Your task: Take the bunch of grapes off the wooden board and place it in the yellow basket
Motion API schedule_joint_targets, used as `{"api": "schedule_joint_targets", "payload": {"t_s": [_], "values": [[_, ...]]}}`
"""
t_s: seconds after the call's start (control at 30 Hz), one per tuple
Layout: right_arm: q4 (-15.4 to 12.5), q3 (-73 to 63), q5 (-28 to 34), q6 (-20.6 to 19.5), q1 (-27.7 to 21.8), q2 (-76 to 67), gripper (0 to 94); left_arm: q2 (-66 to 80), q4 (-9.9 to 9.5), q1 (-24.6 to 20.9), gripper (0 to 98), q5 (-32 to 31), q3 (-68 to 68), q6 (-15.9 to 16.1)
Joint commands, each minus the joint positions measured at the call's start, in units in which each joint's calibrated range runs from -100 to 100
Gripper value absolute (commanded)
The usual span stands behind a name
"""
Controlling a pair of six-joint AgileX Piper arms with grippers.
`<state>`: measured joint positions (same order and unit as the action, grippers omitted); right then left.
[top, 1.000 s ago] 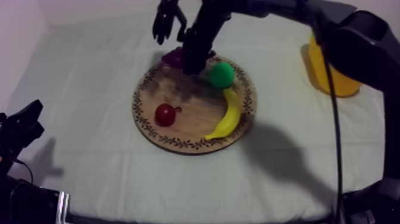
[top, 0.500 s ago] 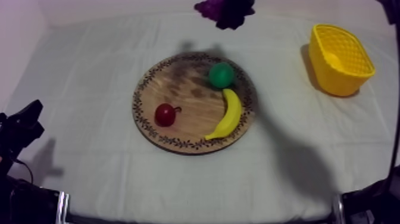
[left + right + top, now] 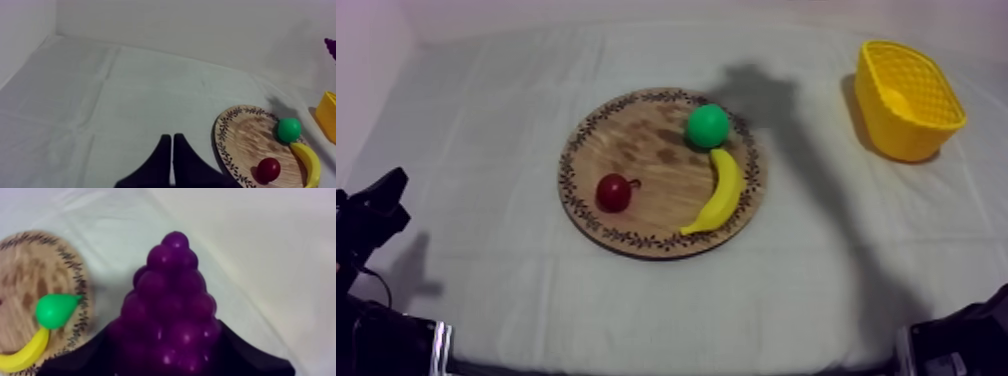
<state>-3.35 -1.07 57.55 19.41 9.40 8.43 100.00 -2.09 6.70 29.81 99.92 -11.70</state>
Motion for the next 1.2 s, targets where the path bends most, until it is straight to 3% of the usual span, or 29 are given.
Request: {"api": "schedule_joint_targets", "payload": {"t_s": [0.0, 0.37, 0.6, 1.03, 1.17], "values": [[0.75, 1.68, -0.86, -2.47, -2.30, -1.75, 42.8, 0.00, 0.02, 0.00, 0.1, 0.02, -0.03, 0.01], [5.64, 7.58, -4.64, -10.67, -10.10, -5.47, 42.6, 0.00, 0.02, 0.00, 0.1, 0.02, -0.03, 0.01], [6.44, 12.80, -7.01, -12.74, -13.87, -5.45, 43.1, 0.00, 0.02, 0.00, 0.1, 0.02, -0.03, 0.01], [4.91, 15.75, -3.92, -9.70, -17.92, 3.15, 45.4, 0.00, 0.02, 0.00, 0.1, 0.02, -0.03, 0.01], [2.01, 16.28, -4.14, -6.36, -19.61, 6.89, 47.4, 0.00, 0.02, 0.00, 0.1, 0.02, -0.03, 0.01]]}}
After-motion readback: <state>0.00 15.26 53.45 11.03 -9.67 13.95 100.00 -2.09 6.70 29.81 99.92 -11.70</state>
